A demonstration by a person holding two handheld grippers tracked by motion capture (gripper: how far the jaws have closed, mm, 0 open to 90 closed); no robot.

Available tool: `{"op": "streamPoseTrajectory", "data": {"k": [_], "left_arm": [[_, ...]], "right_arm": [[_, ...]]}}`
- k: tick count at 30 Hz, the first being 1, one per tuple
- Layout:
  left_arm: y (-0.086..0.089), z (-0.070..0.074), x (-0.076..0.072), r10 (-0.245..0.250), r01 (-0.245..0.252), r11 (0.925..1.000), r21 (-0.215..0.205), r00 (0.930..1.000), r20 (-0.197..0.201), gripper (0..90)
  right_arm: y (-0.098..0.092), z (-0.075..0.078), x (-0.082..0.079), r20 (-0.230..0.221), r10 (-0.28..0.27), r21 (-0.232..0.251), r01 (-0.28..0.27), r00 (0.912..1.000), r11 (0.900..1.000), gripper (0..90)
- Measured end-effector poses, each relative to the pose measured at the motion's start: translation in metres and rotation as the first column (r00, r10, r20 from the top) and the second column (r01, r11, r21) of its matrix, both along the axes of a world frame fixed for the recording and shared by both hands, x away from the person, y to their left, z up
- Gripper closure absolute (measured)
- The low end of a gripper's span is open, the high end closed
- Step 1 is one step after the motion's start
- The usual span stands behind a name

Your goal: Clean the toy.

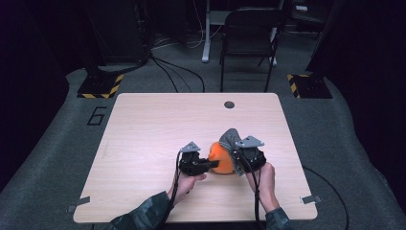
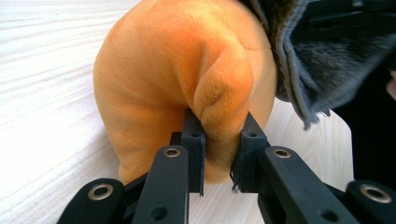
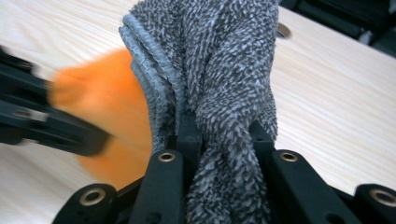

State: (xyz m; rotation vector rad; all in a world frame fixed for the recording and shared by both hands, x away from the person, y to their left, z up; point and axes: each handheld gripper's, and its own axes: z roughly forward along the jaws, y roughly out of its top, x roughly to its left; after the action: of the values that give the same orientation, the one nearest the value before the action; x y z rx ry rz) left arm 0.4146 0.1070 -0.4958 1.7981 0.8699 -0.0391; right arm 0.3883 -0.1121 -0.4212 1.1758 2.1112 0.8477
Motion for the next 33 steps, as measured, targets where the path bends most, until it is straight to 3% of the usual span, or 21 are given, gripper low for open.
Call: {"op": "streamPoseTrajectory", "data": {"k": [7,11,13,14,16,17,18,19,21,23,26,28,33], "left_arm": [[-0.004,-0.002,-0.001,-0.018,0.018,0.9998,0.002,0.9997,0.017,77.2],[-0.003,-0.002,-0.001,-0.011,0.011,0.9999,-0.006,0.9998,0.015,77.2],[-0.002,-0.002,0.0,-0.011,0.011,0.9999,-0.004,0.9998,0.017,77.2],[-0.003,-0.002,0.0,-0.016,0.016,0.9999,0.0,0.9995,0.026,77.2],[-0.005,-0.002,-0.002,-0.018,0.018,0.9998,0.01,0.9989,0.044,77.2],[-0.005,-0.002,-0.002,-0.018,0.018,0.9998,0.01,0.9989,0.044,77.2],[-0.005,-0.002,-0.003,-0.02,0.02,0.9997,0.013,0.9987,0.047,77.2],[-0.004,-0.001,-0.002,-0.023,0.022,0.9997,0.013,0.9988,0.044,77.3],[-0.003,-0.002,-0.001,-0.025,0.024,0.9994,0.023,0.9987,0.045,77.3],[-0.005,-0.002,-0.001,-0.024,0.024,0.9996,0.015,0.9988,0.044,77.2],[-0.005,-0.002,-0.001,-0.027,0.026,0.9995,0.018,0.9982,0.053,77.2],[-0.006,-0.002,-0.001,-0.028,0.027,0.9994,0.023,0.9982,0.052,77.3],[-0.006,-0.002,-0.001,-0.03,0.029,0.9994,0.017,0.9983,0.051,77.2]], "right_arm": [[-0.026,-0.015,0.011,-0.073,-0.078,0.014,0.079,0.9943,0.997,73.0],[-0.029,-0.009,0.009,-0.066,-0.085,0.025,0.087,0.9942,0.996,73.0],[-0.019,0.009,0.0,-0.003,-0.023,0.102,0.023,0.9997,0.995,73.0],[-0.019,0.009,0.0,-0.003,-0.023,0.102,0.023,0.9997,0.995,73.0],[0.0,0.019,-0.009,0.033,0.046,0.13,-0.05,0.9984,0.99,72.9],[0.0,0.019,-0.009,0.033,0.046,0.13,-0.05,0.9984,0.99,72.9],[0.019,0.019,-0.014,0.043,0.101,0.119,-0.106,0.9939,0.987,72.9],[0.026,0.016,-0.014,0.036,0.119,0.083,-0.121,0.9923,0.989,72.8],[0.032,0.006,-0.011,0.025,0.11,0.038,-0.111,0.9936,0.993,72.7],[0.027,0.002,-0.008,0.03,0.095,0.044,-0.096,0.995,0.994,72.7],[0.015,0.004,-0.006,0.035,0.06,0.013,-0.061,0.9976,0.998,72.4],[0.005,0.001,-0.004,0.013,0.033,0.041,-0.033,0.9994,0.999,72.2],[-0.021,-0.009,0.006,-0.035,-0.045,0.049,0.047,0.9984,0.998,72.1]]}}
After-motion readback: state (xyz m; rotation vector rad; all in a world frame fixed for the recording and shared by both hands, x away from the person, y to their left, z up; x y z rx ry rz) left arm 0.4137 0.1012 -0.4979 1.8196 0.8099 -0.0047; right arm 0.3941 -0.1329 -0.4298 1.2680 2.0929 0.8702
